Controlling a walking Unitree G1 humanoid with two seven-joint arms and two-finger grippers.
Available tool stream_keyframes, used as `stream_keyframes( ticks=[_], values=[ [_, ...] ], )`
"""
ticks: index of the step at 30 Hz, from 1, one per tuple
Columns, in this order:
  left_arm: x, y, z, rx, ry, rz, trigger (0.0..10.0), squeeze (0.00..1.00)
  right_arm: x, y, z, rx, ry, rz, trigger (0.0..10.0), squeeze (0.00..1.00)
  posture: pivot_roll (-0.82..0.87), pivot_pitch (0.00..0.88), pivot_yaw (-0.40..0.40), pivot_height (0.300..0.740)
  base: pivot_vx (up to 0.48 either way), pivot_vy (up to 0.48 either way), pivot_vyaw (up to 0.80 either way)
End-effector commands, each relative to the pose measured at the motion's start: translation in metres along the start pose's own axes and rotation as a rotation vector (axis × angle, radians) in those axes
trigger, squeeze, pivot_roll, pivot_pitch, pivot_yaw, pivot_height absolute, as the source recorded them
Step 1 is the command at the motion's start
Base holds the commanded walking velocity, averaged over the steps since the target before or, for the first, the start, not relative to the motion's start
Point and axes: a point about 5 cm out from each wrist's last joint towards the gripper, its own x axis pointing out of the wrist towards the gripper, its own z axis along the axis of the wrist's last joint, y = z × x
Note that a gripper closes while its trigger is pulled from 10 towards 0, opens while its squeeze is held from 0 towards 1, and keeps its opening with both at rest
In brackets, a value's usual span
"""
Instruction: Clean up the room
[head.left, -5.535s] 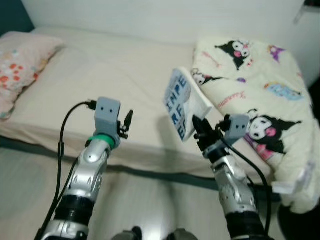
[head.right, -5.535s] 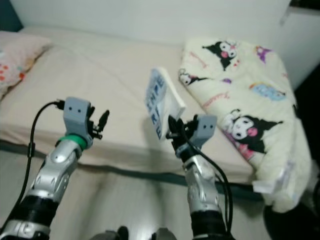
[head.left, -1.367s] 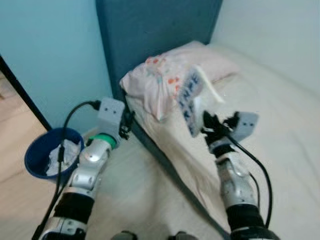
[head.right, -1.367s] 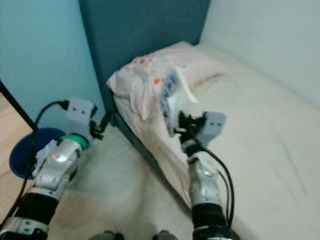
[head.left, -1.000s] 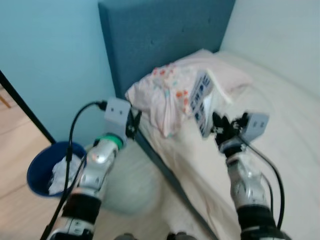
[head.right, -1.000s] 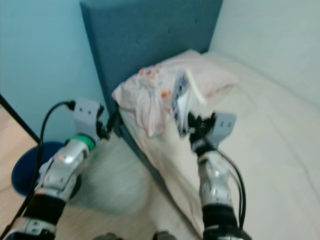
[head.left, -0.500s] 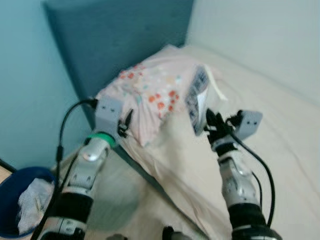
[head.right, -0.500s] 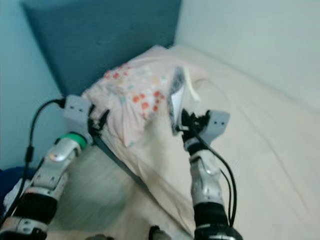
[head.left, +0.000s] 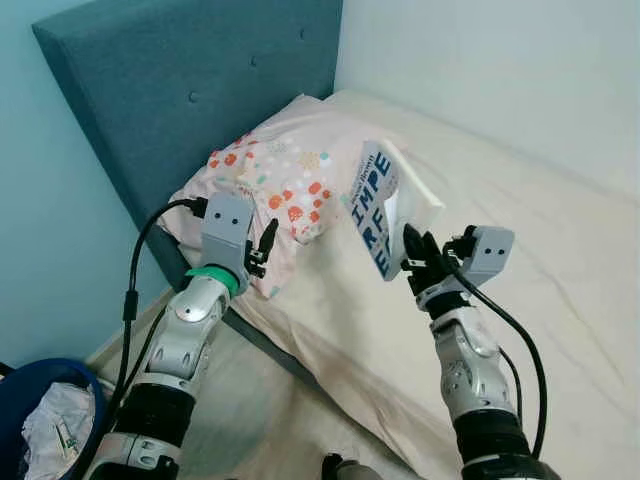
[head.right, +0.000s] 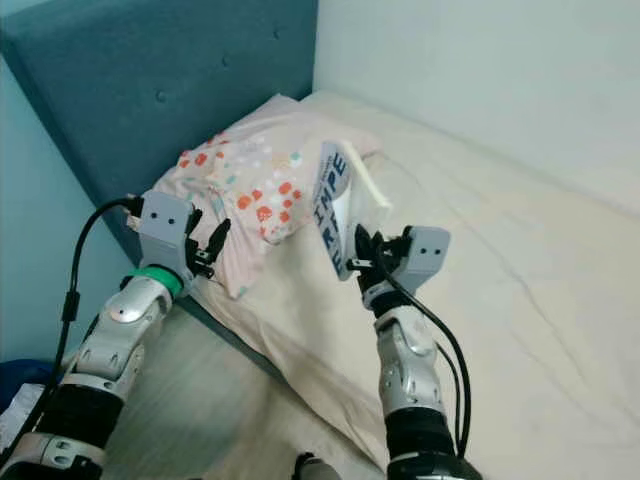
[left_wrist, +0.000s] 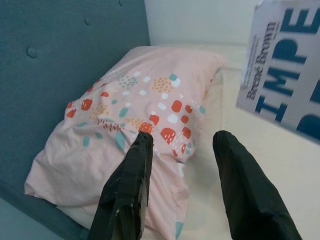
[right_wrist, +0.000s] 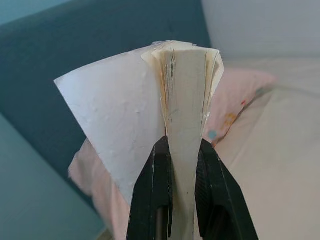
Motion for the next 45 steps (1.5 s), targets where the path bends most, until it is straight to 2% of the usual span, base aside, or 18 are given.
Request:
stream_keyframes(
  ticks=[1, 10, 37, 45],
  values=[
    [-0.0062, -0.0005, -0.0163, 0.03, 0.055, -0.013, 10.0, 0.0, -0.0032, 0.0032, -0.0058, 0.048, 0.017, 0.03, 10.0, 0.0, 0.01, 0.052, 0.078, 0.724, 0.0, 0.0, 0.0],
    [-0.009, 0.0007, -0.0203, 0.029, 0.07, -0.008, 10.0, 0.0, -0.0043, -0.0053, -0.0017, 0.04, 0.006, -0.008, 10.0, 0.0, 0.01, 0.06, 0.077, 0.709, 0.0, 0.0, 0.0],
    [-0.0083, -0.0003, -0.0185, 0.025, 0.062, -0.009, 10.0, 0.0, -0.0045, -0.0034, -0.0012, 0.052, 0.0, -0.003, 10.0, 0.0, 0.01, 0.066, 0.077, 0.614, 0.0, 0.0, 0.0],
    [-0.0083, -0.0006, -0.0175, 0.026, 0.061, -0.01, 10.0, 0.0, -0.0043, -0.0026, -0.0008, 0.08, -0.004, 0.008, 10.0, 0.0, 0.01, 0.07, 0.081, 0.609, 0.0, 0.0, 0.0]
  ],
)
